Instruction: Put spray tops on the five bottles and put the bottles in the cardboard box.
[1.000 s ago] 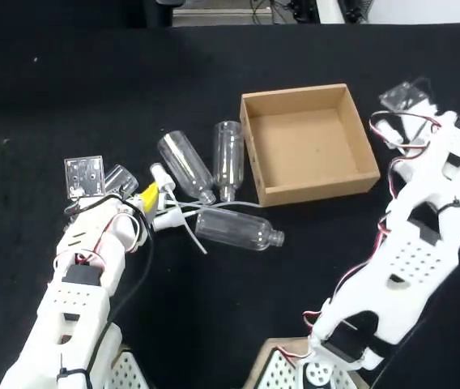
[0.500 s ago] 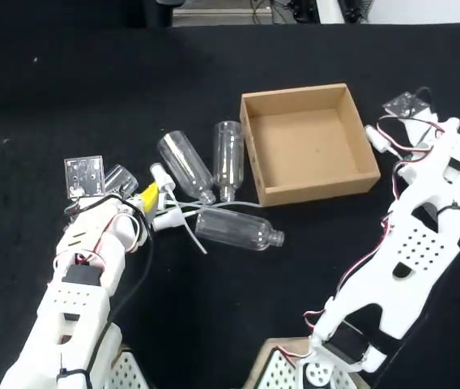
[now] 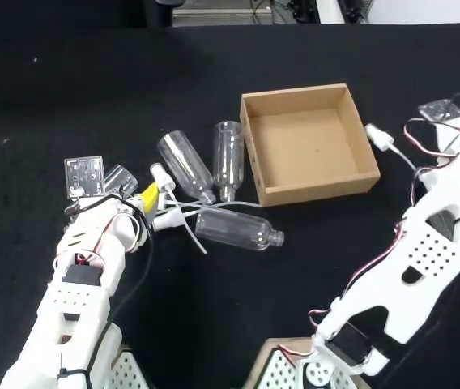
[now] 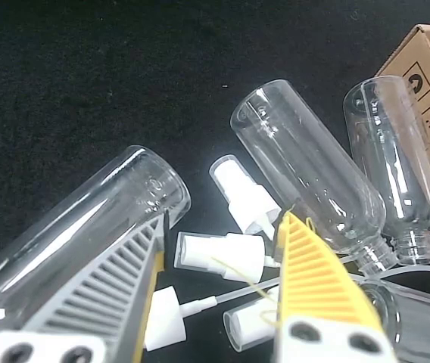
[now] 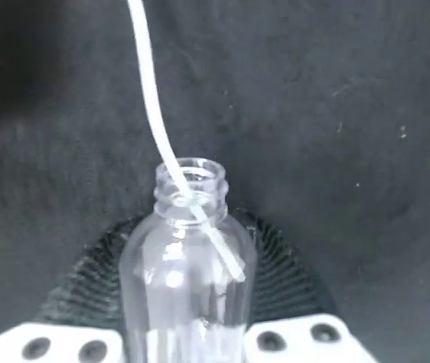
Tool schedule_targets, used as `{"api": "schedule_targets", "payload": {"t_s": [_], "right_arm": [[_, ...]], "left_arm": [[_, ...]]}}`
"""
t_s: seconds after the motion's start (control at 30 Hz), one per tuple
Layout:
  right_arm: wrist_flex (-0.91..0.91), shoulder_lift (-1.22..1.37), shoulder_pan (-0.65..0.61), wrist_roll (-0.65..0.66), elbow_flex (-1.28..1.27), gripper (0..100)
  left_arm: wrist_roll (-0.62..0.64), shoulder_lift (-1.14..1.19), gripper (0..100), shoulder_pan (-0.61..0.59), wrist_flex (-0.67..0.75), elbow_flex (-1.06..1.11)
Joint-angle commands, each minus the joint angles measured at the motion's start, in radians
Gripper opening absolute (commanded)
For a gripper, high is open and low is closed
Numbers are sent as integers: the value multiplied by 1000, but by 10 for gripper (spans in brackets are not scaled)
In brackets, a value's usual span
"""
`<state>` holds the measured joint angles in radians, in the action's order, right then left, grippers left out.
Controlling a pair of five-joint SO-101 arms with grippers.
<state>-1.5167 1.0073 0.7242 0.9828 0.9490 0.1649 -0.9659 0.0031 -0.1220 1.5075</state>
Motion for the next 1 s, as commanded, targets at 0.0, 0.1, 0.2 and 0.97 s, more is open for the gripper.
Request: {"api": "schedule_targets", "payload": {"t_s": [0.0,0.1,0.2,0.97], "right_arm": [[-18,-18,15,-48,62,11],[-21,-18,15,-49,61,11],[-23,-18,18,-49,59,11],[-44,-120,-32,-167,64,11]], "left_arm": [[3,-14,234,8,21,-10],[3,-14,234,8,18,-10],[3,-15,234,8,18,-10],[3,-15,234,10,20,-12]]}}
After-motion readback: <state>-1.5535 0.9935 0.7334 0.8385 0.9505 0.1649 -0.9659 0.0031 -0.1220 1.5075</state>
